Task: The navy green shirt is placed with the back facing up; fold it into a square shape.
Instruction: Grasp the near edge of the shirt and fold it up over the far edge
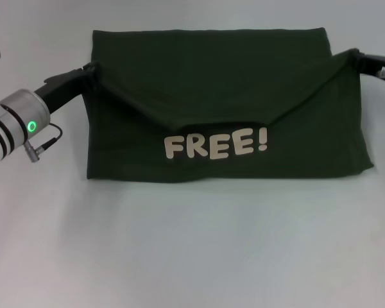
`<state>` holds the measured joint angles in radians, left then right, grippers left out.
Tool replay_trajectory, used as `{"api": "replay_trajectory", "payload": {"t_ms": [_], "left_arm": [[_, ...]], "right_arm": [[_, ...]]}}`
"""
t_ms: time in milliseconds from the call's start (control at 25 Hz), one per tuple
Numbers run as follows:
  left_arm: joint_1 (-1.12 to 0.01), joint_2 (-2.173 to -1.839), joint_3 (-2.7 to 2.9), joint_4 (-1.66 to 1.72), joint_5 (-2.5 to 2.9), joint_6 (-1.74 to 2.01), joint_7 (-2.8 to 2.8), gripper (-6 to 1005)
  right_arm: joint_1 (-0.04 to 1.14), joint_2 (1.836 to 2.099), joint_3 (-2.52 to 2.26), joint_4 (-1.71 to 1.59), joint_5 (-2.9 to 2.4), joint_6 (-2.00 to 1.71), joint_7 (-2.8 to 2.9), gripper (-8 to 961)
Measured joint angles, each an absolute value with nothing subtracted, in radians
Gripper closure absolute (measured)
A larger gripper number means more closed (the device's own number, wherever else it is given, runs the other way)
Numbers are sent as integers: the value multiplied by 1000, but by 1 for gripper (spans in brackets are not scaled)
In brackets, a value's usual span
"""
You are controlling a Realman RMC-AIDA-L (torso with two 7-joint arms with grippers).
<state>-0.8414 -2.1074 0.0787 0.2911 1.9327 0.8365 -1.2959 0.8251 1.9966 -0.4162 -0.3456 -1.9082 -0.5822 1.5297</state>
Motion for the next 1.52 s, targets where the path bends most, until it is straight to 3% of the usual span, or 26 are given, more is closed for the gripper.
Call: {"api": "replay_trajectory", "payload": {"t_ms": [360, 1000, 1080, 1320, 1400, 1520], "left_arm": [[-855, -2104, 76, 292, 1932, 823, -1294, 930], [-864, -2132, 82, 291, 1931, 766, -1243, 929], [-864, -2134, 81, 291, 1931, 759, -1243, 872], [-843, -2137, 72, 302, 1886, 747, -1249, 681], [-820, -2137, 74, 315, 1844, 792, -1250, 605], [-774, -2136, 80, 335, 1817, 910, -1272, 507]], "right_arm": [[850, 1981, -417, -338, -1908, -575, 1537, 914], [844, 2027, -426, -336, -1910, -509, 1471, 912], [844, 2033, -427, -342, -1910, -514, 1451, 912], [841, 2039, -428, -366, -1910, -544, 1428, 700], [833, 2041, -427, -387, -1910, -576, 1433, 457], [803, 2044, -419, -421, -1897, -660, 1443, 399]]}}
